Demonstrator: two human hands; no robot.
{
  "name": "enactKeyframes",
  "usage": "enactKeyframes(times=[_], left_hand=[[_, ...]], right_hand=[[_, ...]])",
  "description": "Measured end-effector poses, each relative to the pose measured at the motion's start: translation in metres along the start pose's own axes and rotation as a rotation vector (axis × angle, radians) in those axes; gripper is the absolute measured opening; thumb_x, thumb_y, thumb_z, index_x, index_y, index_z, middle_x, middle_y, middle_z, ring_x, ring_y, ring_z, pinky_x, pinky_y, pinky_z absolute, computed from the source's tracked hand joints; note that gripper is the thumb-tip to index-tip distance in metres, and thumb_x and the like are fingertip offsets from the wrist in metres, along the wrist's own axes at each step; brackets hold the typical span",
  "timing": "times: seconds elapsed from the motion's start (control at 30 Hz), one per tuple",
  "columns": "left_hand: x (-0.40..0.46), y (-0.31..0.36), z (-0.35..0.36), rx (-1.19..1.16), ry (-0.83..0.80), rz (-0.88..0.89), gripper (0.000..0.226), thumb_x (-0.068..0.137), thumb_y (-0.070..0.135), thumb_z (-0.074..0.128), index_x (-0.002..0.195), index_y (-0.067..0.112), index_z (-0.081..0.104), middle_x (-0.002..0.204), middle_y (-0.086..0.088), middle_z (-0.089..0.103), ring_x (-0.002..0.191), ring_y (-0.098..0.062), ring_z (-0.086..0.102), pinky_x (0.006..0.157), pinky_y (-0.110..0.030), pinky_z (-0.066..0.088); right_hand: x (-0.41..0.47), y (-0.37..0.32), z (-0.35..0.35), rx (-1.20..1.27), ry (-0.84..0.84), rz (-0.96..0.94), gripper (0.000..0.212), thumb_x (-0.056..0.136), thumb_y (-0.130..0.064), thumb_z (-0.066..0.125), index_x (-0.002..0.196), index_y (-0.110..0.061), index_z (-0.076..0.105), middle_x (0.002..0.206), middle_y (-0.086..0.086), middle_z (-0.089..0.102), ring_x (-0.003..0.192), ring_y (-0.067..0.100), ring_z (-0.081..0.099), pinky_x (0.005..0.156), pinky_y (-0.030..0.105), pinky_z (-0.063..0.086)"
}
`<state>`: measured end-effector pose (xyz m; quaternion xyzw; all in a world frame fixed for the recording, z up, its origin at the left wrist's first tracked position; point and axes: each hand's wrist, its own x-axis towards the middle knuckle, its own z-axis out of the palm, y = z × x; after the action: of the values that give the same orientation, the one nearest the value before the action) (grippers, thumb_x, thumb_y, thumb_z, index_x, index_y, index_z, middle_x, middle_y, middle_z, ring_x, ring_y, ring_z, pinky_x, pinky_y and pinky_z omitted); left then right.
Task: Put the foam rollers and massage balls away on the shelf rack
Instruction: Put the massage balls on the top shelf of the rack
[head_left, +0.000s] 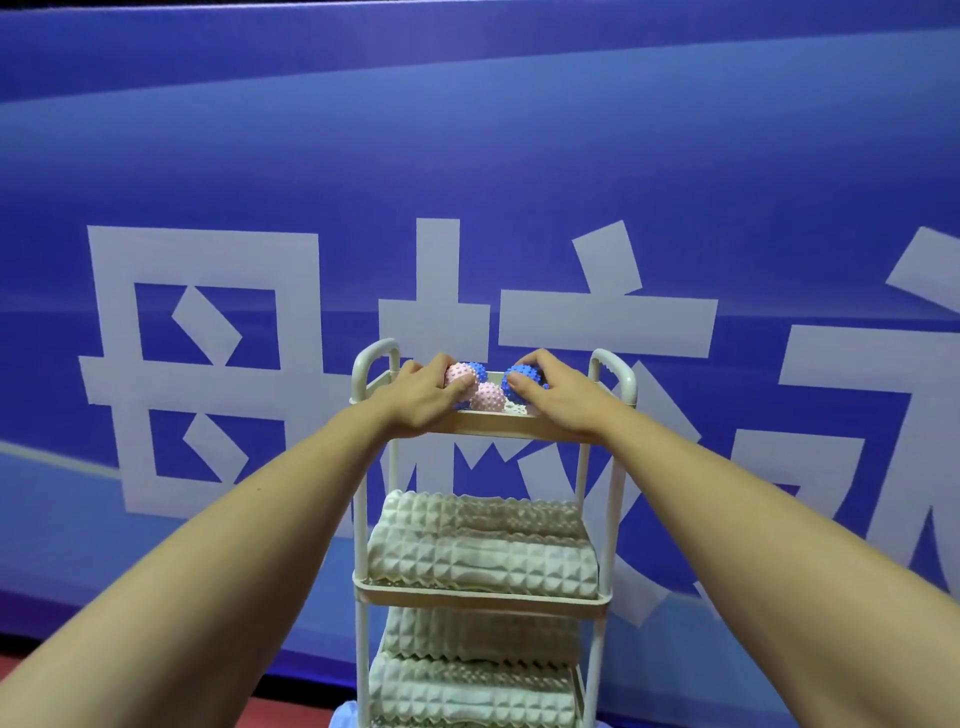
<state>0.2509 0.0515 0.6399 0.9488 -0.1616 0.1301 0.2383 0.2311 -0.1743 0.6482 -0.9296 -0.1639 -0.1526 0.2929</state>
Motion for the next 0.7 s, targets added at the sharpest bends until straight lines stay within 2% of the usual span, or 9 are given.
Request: enactKeyframes(times=[0.07,0.2,0.27,0.33,0.4,0.47,0.6,0.7], left_hand=[[0.0008,-0.0005,-0.0005,-0.054,0.026,0.003,0.05,0.1,0.062,0.036,0.137,0.027,0.04,0.132,-0.012,0.048,0.123,-0.025,0.047,0.095,-0.043,0.053],[0.0027,-0.0018,0.001,-0.171,0.082,-0.019,0.048,0.096,0.064,0.044,0.132,0.032,0.043,0.131,-0.01,0.047,0.12,-0.025,0.051,0.099,-0.046,0.053],[0.0026,-0.0009,0.0012,-0.142,0.145,-0.022,0.046,0.097,0.063,0.044,0.131,0.033,0.046,0.127,-0.005,0.049,0.122,-0.021,0.044,0.105,-0.049,0.044],[0.0021,-0.0002,0.0,-0.121,0.183,-0.004,0.049,0.095,0.067,0.039,0.129,0.033,0.048,0.124,0.0,0.054,0.121,-0.018,0.046,0.106,-0.052,0.04],[0.0022,-0.0012,-0.0002,-0.213,0.127,0.007,0.049,0.097,0.065,0.041,0.129,0.029,0.048,0.126,-0.001,0.061,0.111,-0.016,0.059,0.099,-0.046,0.052],[0.0012,-0.0018,0.0002,-0.22,0.066,0.006,0.046,0.099,0.059,0.046,0.131,0.026,0.047,0.123,0.0,0.063,0.1,-0.013,0.064,0.089,-0.037,0.059],[-0.0003,0.0011,0.0011,-0.136,0.037,0.039,0.047,0.099,0.05,0.051,0.14,0.026,0.046,0.123,0.0,0.061,0.098,-0.013,0.063,0.073,-0.022,0.052],[0.0002,0.0025,0.0026,-0.111,0.031,0.05,0.047,0.1,0.046,0.052,0.142,0.026,0.047,0.133,-0.002,0.062,0.106,-0.016,0.061,0.072,-0.021,0.048]], right_hand=[[0.0016,0.0033,0.0012,0.021,0.011,-0.007,0.042,0.102,-0.053,0.047,0.136,-0.028,0.044,0.129,0.002,0.057,0.11,0.017,0.061,0.081,0.028,0.056],[0.005,0.0084,0.0004,0.132,0.107,0.008,0.045,0.096,-0.056,0.057,0.133,-0.032,0.047,0.135,0.001,0.055,0.12,0.019,0.055,0.096,0.037,0.053],[0.0036,0.0086,-0.0001,0.183,0.154,-0.001,0.045,0.094,-0.056,0.06,0.13,-0.031,0.05,0.13,-0.005,0.057,0.117,0.016,0.057,0.095,0.036,0.053],[0.0009,0.008,0.0009,0.189,0.166,-0.005,0.042,0.094,-0.055,0.06,0.127,-0.029,0.052,0.123,-0.007,0.06,0.11,0.012,0.06,0.086,0.03,0.054],[-0.0003,0.0077,0.0017,0.144,0.158,0.001,0.04,0.094,-0.056,0.059,0.124,-0.029,0.053,0.119,-0.007,0.062,0.103,0.01,0.062,0.08,0.027,0.055],[0.0003,0.0078,0.0016,0.128,0.152,0.006,0.04,0.094,-0.057,0.058,0.123,-0.03,0.053,0.12,-0.006,0.063,0.101,0.01,0.063,0.081,0.029,0.056],[0.0008,0.009,0.0024,0.044,0.119,-0.014,0.046,0.093,-0.053,0.063,0.13,-0.029,0.05,0.129,-0.002,0.059,0.11,0.012,0.06,0.088,0.03,0.056],[-0.0005,0.0084,0.0033,-0.038,0.087,-0.006,0.05,0.094,-0.047,0.065,0.135,-0.024,0.048,0.13,0.001,0.06,0.106,0.012,0.059,0.085,0.027,0.055]])
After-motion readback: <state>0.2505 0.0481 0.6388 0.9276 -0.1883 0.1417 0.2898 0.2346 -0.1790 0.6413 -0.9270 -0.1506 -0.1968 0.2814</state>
